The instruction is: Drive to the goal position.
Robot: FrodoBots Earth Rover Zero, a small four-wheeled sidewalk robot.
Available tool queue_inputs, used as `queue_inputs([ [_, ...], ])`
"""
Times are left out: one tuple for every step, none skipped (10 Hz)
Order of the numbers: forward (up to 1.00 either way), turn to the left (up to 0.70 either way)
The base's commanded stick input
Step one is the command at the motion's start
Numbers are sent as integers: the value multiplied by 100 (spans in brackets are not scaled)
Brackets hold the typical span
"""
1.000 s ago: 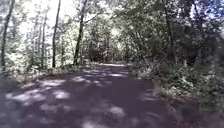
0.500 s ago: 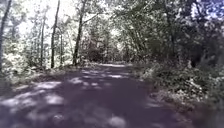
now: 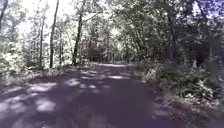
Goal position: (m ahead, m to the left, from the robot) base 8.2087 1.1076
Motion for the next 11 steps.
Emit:
queue_inputs([
  [45,0],
  [45,0],
  [45,0],
  [45,0],
  [45,0],
  [45,0],
  [45,0],
  [45,0],
  [45,0],
  [45,0],
  [45,0],
])
